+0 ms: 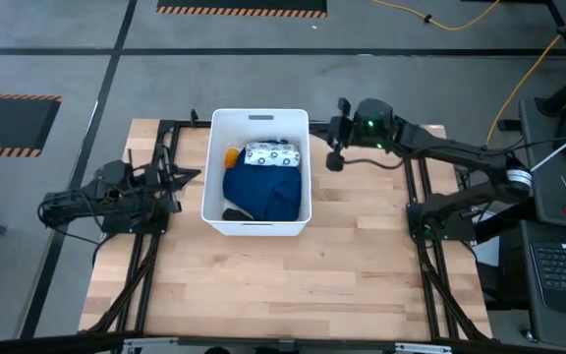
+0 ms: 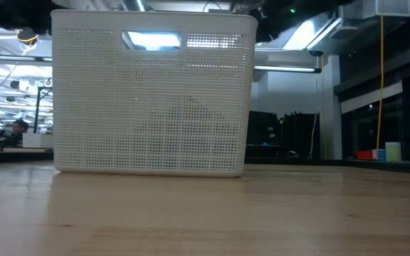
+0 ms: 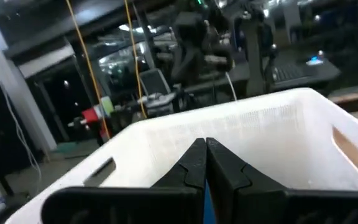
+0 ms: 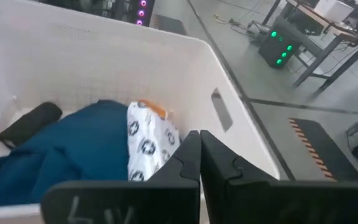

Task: Pick & place medical supplies in basket/bin
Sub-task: Return to Home Position

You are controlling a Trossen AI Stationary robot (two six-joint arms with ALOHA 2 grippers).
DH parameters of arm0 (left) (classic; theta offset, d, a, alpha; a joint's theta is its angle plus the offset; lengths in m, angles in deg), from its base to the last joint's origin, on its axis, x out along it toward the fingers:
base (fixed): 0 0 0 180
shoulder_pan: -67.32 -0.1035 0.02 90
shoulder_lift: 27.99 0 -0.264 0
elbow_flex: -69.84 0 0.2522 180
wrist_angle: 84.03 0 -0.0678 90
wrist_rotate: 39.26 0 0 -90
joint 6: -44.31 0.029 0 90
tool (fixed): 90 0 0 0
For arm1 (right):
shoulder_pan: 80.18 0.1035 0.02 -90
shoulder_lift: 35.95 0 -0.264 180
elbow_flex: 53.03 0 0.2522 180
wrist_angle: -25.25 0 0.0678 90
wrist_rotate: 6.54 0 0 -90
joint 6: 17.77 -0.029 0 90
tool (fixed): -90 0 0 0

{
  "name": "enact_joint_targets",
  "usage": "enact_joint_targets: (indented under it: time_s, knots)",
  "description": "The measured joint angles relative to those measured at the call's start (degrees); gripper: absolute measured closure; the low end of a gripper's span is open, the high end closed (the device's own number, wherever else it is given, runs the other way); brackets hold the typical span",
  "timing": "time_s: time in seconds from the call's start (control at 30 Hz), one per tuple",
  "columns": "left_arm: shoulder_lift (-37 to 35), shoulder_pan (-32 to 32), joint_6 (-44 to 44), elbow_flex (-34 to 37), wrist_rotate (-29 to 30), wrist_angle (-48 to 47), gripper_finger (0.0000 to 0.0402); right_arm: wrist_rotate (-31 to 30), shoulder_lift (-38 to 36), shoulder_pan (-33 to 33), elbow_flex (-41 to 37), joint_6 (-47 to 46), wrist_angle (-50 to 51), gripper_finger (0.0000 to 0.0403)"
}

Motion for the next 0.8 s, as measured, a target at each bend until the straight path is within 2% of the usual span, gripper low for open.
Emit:
enact_joint_targets:
  time_s: [0.3, 0.5, 0.8]
  knots:
    - [-0.02, 0.00, -1.48, 5.02, -1.00, 7.23, 0.0399, -0.04, -10.42, -0.47, -16.78, -1.92, -14.58, 0.0401]
    - [-0.02, 0.02, -4.74, 8.29, -5.58, 9.42, 0.0400, 2.76, -16.95, -0.45, -23.44, -3.45, -15.23, 0.0399]
    - [-0.02, 0.02, -7.23, 10.58, -7.36, 11.04, 0.0399, 2.91, -21.29, -0.45, -30.74, -7.03, -17.81, 0.0396]
